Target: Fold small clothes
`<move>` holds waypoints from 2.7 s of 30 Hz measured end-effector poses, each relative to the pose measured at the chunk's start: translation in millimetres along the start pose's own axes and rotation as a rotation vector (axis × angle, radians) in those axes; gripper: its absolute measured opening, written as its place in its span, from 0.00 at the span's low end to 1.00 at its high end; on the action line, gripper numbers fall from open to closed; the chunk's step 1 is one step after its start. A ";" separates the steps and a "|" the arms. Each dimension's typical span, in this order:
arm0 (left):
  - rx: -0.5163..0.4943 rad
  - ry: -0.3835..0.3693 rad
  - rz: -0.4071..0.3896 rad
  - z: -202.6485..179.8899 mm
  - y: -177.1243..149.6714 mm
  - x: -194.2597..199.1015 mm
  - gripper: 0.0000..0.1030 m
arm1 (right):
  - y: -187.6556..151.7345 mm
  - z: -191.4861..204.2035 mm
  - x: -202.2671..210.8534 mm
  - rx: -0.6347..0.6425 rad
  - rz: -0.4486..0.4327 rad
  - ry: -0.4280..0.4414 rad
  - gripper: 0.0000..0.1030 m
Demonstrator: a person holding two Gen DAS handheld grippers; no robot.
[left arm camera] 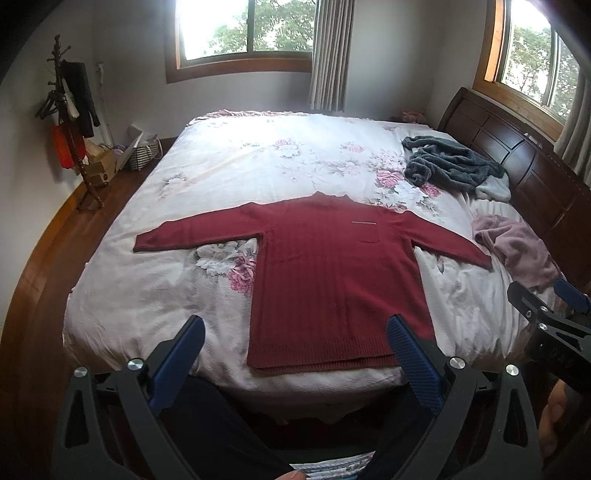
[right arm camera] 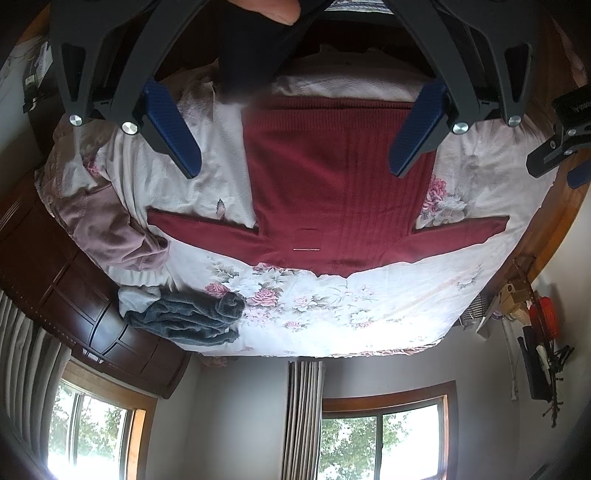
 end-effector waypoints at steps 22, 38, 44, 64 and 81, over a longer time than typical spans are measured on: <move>0.000 0.004 -0.003 1.6 2.2 0.0 0.96 | -1.4 -1.5 1.1 -0.002 -0.003 0.002 0.97; -0.001 0.007 -0.007 2.9 3.1 0.3 0.96 | -1.1 -1.9 1.8 -0.002 -0.004 0.001 0.98; -0.002 0.020 -0.013 4.9 8.4 0.8 0.96 | -1.1 -3.1 2.0 -0.003 -0.002 0.001 0.97; 0.011 -0.083 0.022 2.6 3.9 -47.3 0.96 | -3.5 -35.8 -37.9 -0.086 -0.032 0.146 0.97; -0.035 -0.249 0.009 -29.4 -8.6 -151.1 0.96 | -48.9 -330.0 -236.1 -0.842 0.041 0.222 0.64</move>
Point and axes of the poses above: each gripper's, at about its wrist camera, not at the fingertips, and x roughly against the way its jaws point, z to its left, y to its top, the point moved 4 cm from there along -x, roughly the way its jaws point, and after that the axes turned 11 degrees about y, right-handed, at the moved point
